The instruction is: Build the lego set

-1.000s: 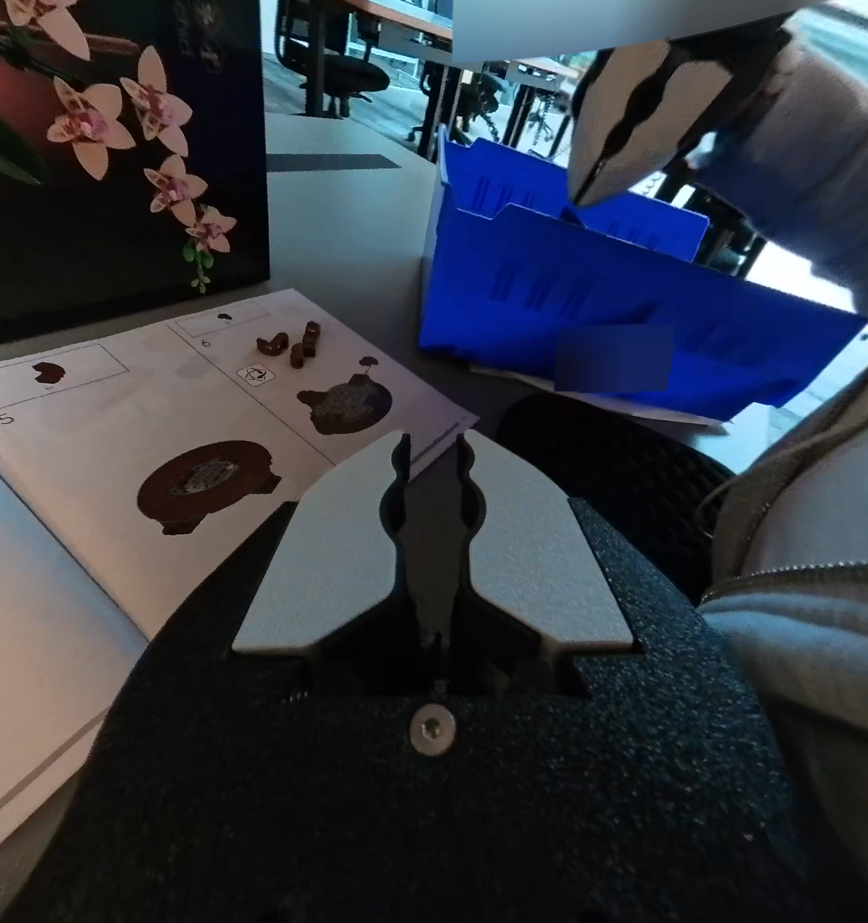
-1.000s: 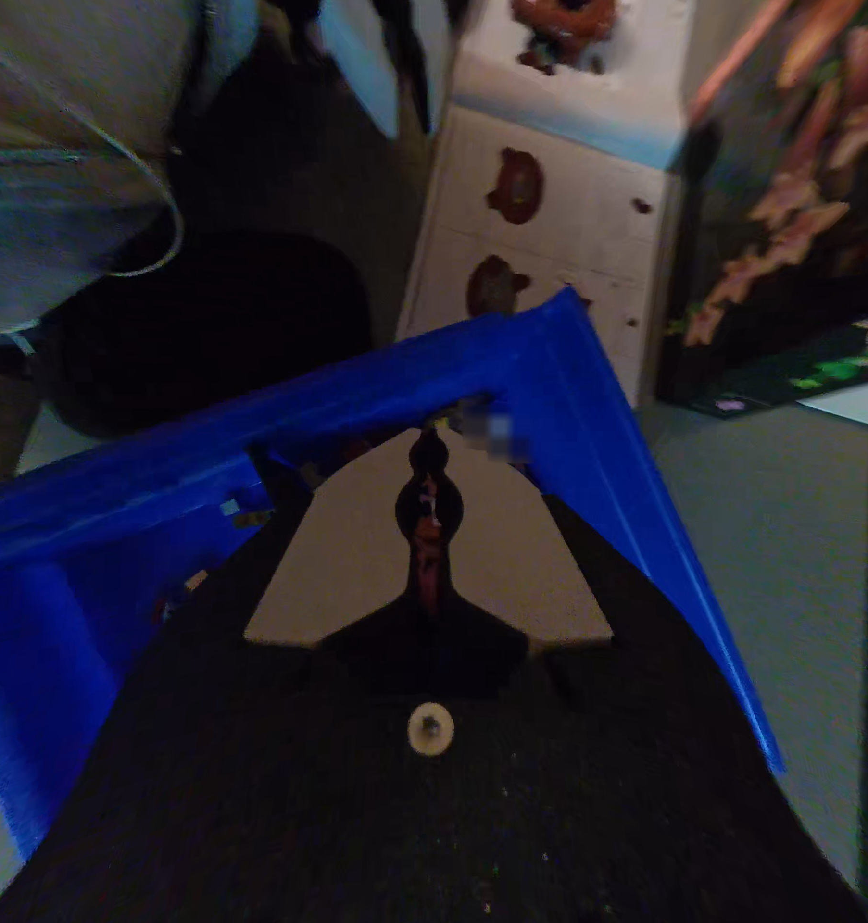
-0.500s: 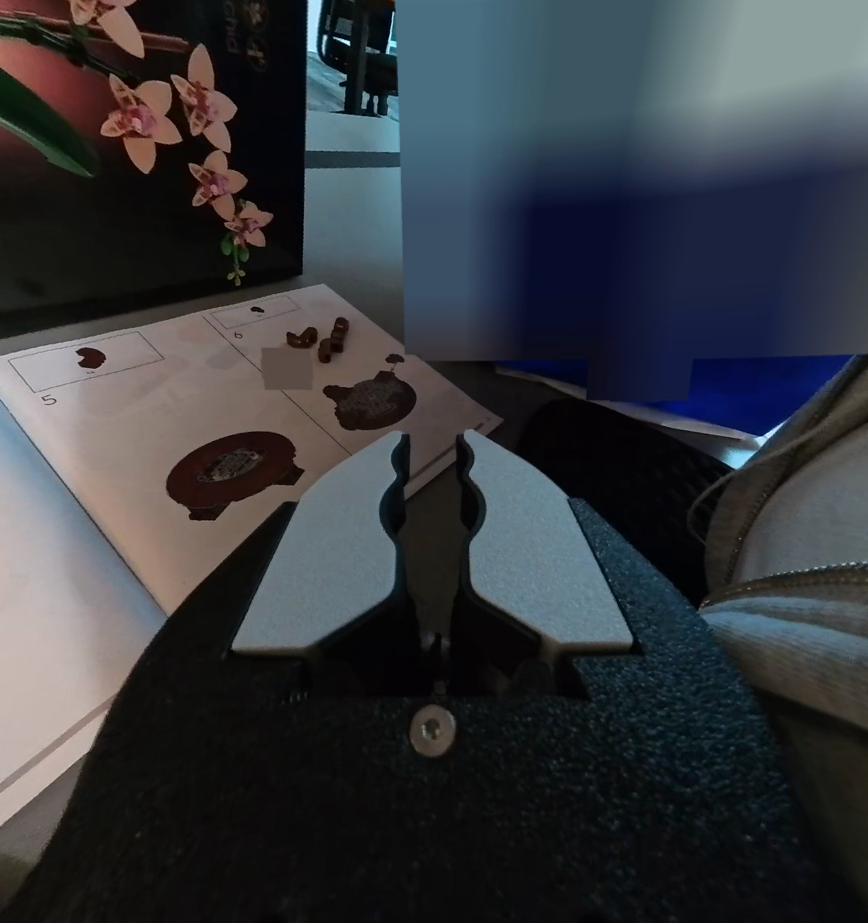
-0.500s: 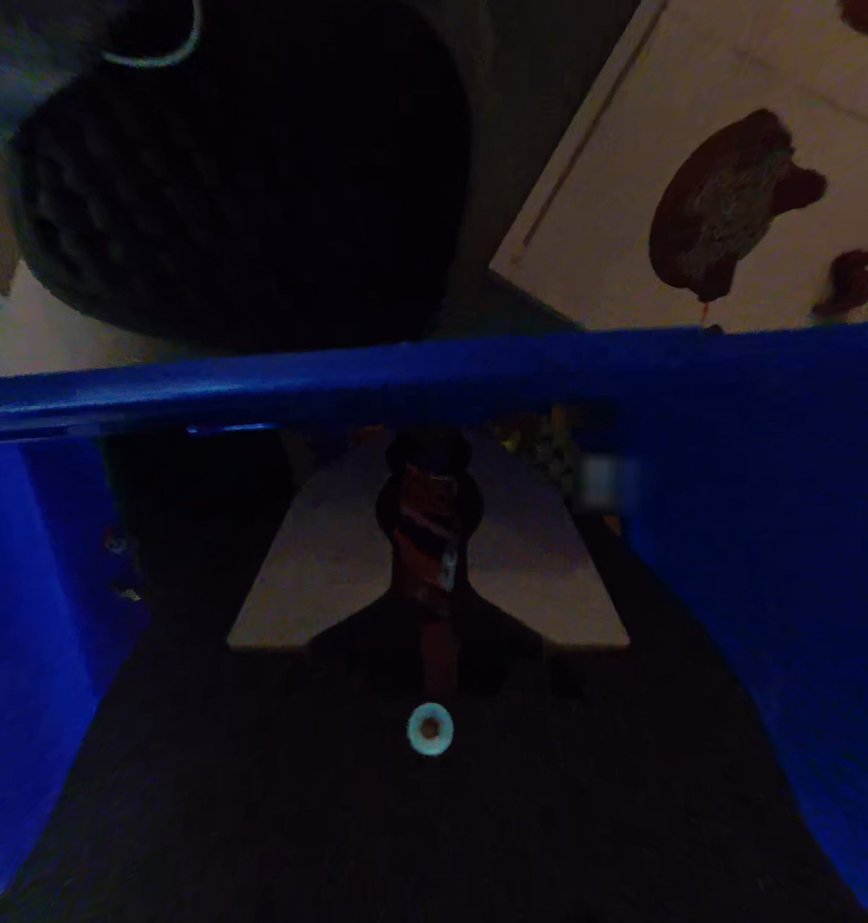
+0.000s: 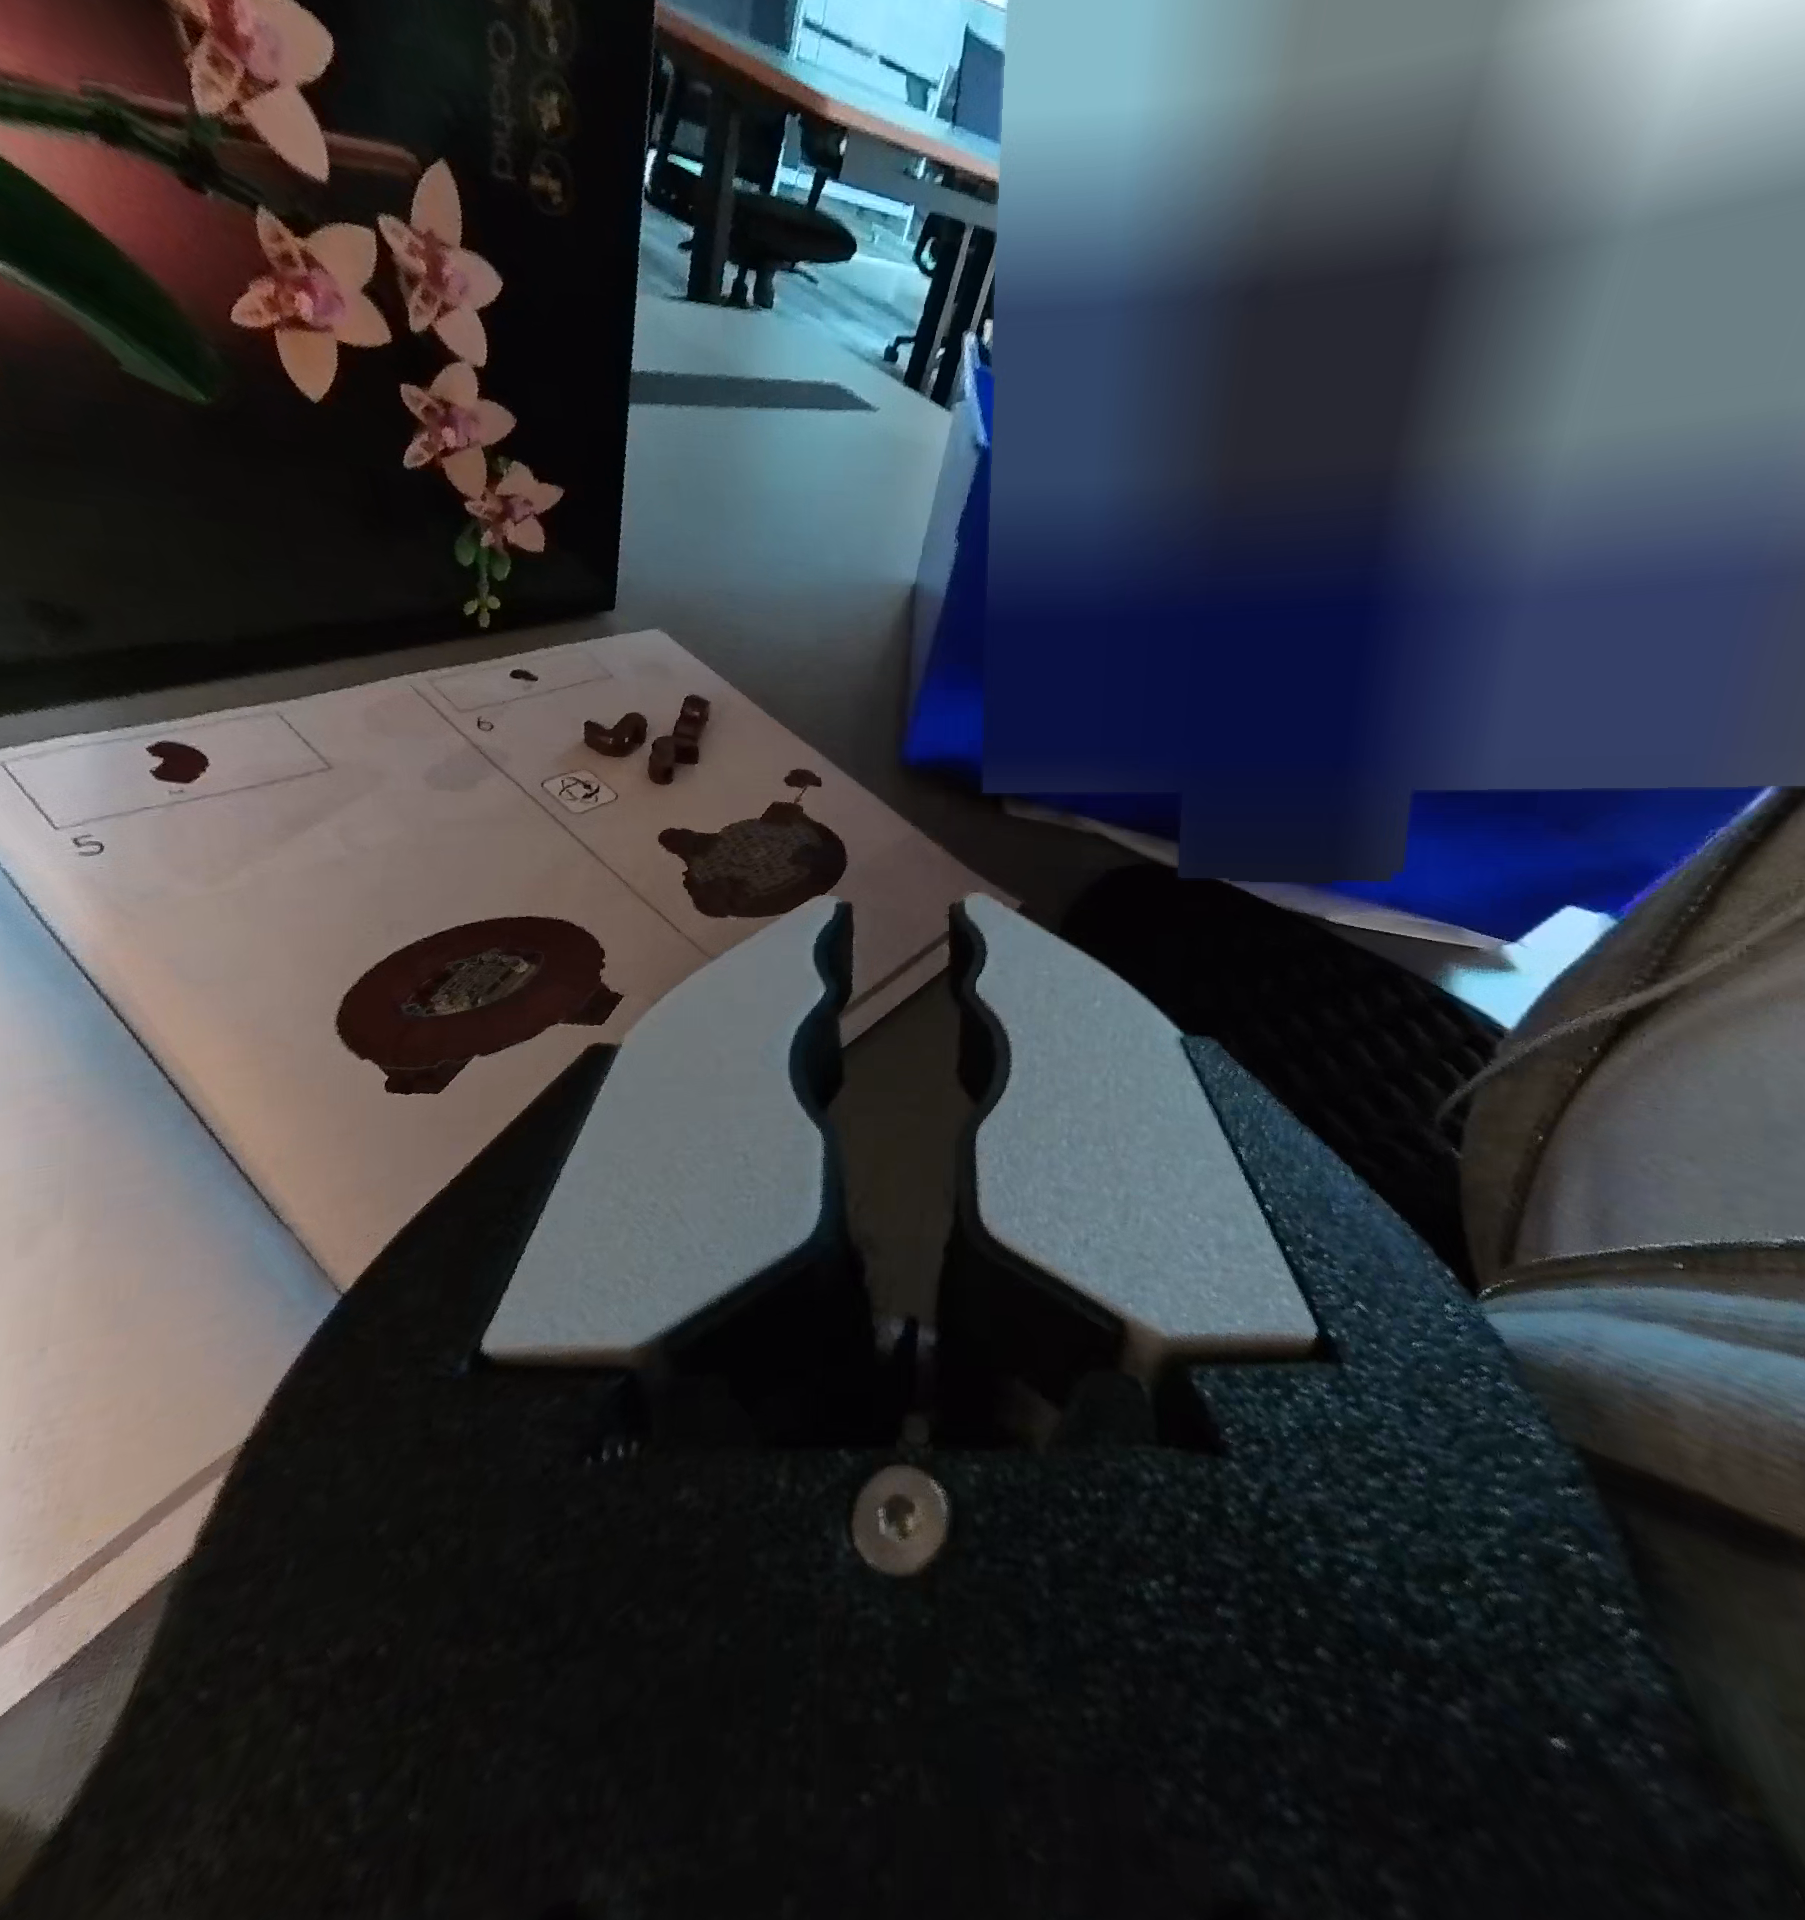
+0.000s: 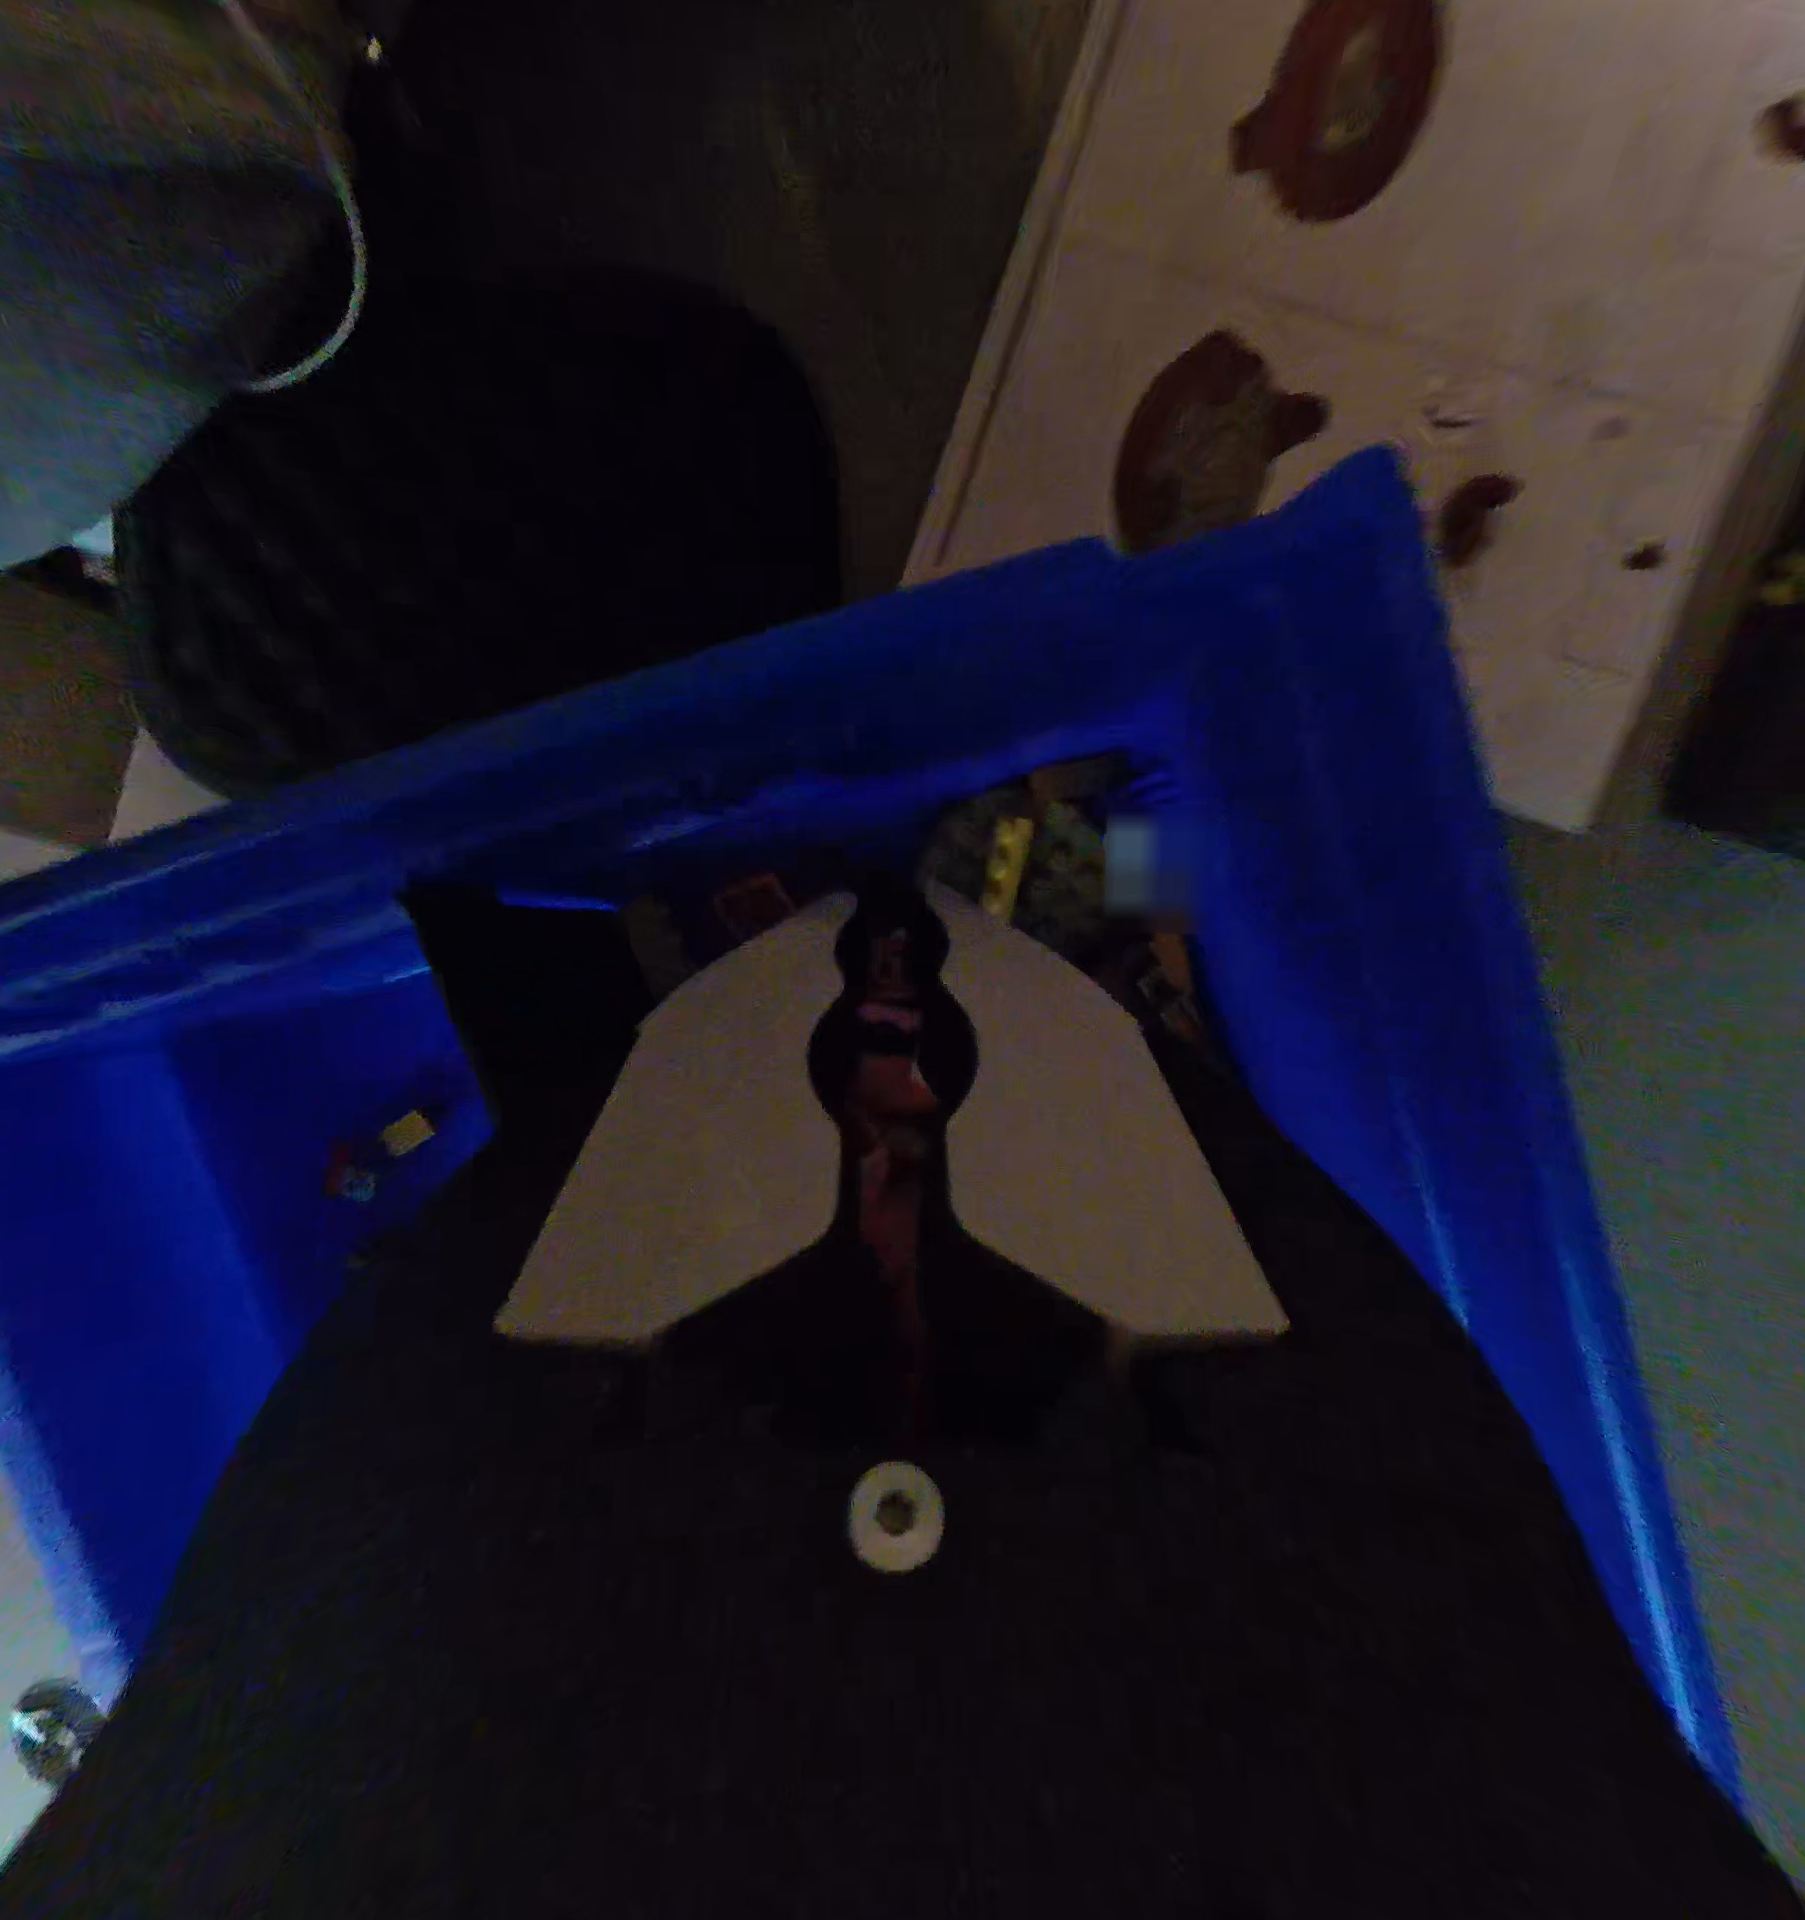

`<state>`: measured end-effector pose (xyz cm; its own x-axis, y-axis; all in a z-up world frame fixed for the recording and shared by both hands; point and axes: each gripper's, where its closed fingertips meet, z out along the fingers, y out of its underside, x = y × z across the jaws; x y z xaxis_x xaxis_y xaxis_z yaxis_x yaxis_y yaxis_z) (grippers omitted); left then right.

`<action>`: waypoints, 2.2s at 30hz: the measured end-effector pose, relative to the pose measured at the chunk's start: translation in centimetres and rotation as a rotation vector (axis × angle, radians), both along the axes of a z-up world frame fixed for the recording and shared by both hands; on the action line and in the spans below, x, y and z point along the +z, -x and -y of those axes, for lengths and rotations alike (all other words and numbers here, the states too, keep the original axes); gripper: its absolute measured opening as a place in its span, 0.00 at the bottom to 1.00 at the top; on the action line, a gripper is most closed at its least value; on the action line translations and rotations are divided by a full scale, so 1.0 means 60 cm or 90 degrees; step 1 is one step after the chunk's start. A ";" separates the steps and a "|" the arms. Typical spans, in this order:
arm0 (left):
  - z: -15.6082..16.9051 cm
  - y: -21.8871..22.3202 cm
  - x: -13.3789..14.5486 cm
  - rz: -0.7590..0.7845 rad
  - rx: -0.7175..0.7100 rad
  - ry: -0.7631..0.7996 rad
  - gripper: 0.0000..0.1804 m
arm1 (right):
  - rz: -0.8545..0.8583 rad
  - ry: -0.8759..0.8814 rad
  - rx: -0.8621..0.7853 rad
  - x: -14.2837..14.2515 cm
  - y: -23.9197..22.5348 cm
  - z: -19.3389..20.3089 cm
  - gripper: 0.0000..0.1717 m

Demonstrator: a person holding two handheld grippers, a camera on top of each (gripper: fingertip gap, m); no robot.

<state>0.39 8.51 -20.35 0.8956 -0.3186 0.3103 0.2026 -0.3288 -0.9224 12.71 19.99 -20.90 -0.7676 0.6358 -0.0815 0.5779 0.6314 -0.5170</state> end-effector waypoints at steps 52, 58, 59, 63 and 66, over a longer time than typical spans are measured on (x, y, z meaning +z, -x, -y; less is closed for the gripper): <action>0.124 0.238 0.088 -0.065 0.162 -0.046 0.46 | -0.571 0.106 -0.603 0.124 0.204 0.001 0.22; 0.147 0.274 0.134 -0.103 0.279 -0.179 0.00 | -0.841 0.389 -0.533 0.257 0.152 0.039 0.00; 0.150 0.279 0.132 -0.122 0.295 -0.173 0.00 | -0.854 0.440 -0.531 0.265 0.145 0.049 0.00; 0.148 0.279 0.113 -0.147 0.308 -0.123 0.09 | -0.783 0.445 -0.562 0.226 0.156 0.087 0.33; 0.142 0.274 0.076 -0.129 0.288 -0.047 0.28 | -0.653 0.324 -0.607 0.155 0.183 0.104 0.73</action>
